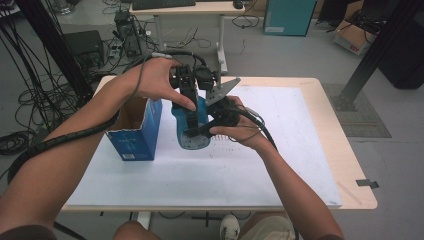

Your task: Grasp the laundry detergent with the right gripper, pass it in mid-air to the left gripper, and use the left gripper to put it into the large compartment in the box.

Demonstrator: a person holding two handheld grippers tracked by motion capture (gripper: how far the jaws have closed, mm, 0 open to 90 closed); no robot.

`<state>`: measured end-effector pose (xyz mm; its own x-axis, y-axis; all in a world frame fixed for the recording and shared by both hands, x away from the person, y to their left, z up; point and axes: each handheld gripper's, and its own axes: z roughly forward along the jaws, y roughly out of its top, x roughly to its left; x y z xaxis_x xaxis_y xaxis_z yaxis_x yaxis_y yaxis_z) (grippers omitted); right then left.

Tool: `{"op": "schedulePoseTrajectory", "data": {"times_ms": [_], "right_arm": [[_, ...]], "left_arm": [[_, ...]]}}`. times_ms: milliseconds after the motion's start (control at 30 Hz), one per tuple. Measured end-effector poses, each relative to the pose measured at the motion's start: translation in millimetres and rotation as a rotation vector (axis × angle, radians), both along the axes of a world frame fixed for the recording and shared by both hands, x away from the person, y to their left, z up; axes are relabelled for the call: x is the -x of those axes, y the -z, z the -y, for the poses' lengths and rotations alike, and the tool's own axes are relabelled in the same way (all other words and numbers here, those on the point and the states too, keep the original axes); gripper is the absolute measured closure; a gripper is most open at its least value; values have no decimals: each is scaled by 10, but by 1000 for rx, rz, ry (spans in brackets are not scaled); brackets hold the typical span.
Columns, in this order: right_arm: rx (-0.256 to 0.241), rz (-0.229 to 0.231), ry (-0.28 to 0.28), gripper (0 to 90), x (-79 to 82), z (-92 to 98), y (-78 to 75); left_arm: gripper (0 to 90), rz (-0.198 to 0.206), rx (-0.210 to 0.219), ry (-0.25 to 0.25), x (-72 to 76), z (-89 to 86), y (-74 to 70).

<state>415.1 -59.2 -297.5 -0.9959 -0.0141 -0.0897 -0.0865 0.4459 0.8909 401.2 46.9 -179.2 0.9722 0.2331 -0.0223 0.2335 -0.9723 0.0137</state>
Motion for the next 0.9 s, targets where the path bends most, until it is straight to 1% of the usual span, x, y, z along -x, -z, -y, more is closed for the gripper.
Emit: {"op": "schedulePoseTrajectory", "data": {"times_ms": [33, 67, 100, 133, 167, 200, 233, 267, 300, 467, 533, 567, 667, 700, 733, 800, 833, 900], "right_arm": [[-20, 22, -10, 434, -18, -6, -3], [9, -40, 4, 434, 31, 17, -9], [8, -50, 6, 434, 37, 19, -11], [8, -50, 6, 434, 37, 19, -11], [8, -59, 9, 434, 42, 23, -12], [19, -83, 16, 433, 60, 31, -15], [17, -78, 14, 434, 56, 30, -14], [33, -113, 21, 434, 83, 39, -18], [22, -90, 18, 434, 66, 32, -14], [32, -103, 23, 434, 72, 33, -13], [28, -111, 25, 435, 70, 24, -11], [24, -109, 26, 435, 67, 19, -9], [21, -104, 22, 435, 62, 11, -6], [20, -104, 19, 436, 61, 8, -5], [16, -106, 20, 436, 62, 4, -2], [17, -105, 19, 436, 60, 3, -4], [15, -106, 19, 437, 59, 5, -4], [17, -110, 19, 437, 63, 10, -5]], "left_arm": [[46, -7, -7, 11, -2, 7, -12], [46, -6, -7, 16, -4, 9, -18], [46, -6, -7, 20, -6, 12, -22], [47, -6, -7, 20, -6, 12, -22], [47, 3, -9, 28, -7, 11, -21], [47, 1, -8, 21, -3, 14, -23], [47, -3, -11, 25, -7, 14, -26], [47, 3, -11, 32, -8, 9, -24], [46, -9, -3, 19, -6, 7, -23], [47, -9, -2, 10, -3, -6, -1], [47, -13, -8, 19, -11, -13, -11], [47, -5, -6, 20, -11, -15, -10], [47, -8, -10, 26, -19, -19, -19], [47, -1, 33, -32, 21, -17, 7], [47, 6, 39, -31, 24, -25, 15], [47, -1, 35, -33, 25, -28, 11], [47, 6, 41, -33, 29, -34, 19], [48, 6, 35, -37, 28, -35, 12]]}}
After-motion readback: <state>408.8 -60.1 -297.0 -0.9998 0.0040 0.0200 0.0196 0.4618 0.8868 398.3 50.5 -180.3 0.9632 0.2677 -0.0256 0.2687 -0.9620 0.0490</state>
